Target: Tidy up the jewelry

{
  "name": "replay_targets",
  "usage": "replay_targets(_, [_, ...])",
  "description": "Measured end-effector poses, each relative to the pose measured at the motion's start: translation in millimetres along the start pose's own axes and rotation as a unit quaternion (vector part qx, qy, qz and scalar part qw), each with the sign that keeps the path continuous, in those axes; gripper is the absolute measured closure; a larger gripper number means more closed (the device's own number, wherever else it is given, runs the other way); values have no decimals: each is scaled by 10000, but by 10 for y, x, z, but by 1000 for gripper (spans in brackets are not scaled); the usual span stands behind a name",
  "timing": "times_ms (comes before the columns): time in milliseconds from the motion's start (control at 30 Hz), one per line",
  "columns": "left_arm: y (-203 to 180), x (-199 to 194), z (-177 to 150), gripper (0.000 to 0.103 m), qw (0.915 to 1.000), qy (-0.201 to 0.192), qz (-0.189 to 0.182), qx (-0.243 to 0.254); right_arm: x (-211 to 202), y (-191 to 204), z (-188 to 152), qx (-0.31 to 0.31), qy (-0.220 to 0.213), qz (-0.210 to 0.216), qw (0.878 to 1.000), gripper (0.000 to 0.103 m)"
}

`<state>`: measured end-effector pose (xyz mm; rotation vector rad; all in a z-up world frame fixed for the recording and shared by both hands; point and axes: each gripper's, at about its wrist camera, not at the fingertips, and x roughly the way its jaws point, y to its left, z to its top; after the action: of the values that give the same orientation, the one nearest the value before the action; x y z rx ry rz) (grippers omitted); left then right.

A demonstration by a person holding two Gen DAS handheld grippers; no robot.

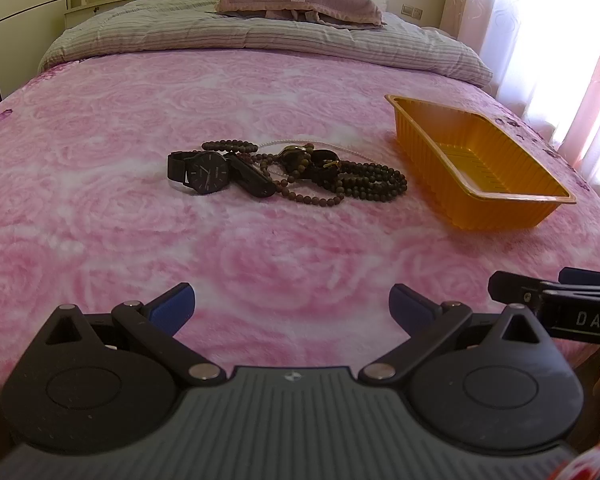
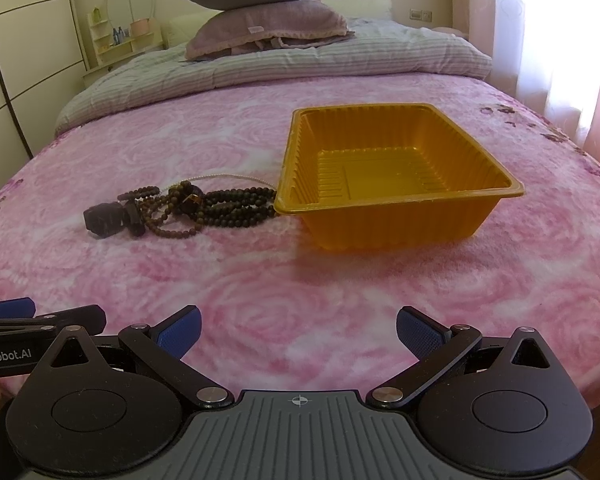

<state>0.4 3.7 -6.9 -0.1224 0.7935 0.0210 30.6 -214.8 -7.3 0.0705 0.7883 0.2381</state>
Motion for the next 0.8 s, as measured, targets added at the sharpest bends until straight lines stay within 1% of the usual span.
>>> replay_targets(333, [2,2,1,0,10000,0,2,-6,4,-5,-2,15,0,-1,10000,0])
replay_targets(433, [17,3,10,0,10000,-2,-67,-71,-24,-64,-1,217,-74,31,9997,0])
replay_targets(500, [57,-3,47,0,9998,-20,-131,-155,-102,-156,35,422,-227,91,9988,0])
replay_targets(600, [137,-23,141,0,9993,-98,-257,-264,-252,-331,151,567,-476,-64,9972,0])
replay_targets(700, [223,-30,253,0,9980,-156,-431,-433,-360,-578,306,728,-705,-130,9948,0])
replay_targets(800, [309,-41,362,0,9969,-240,-512,-545,-429,-852,526,707,-881,-406,9928,1])
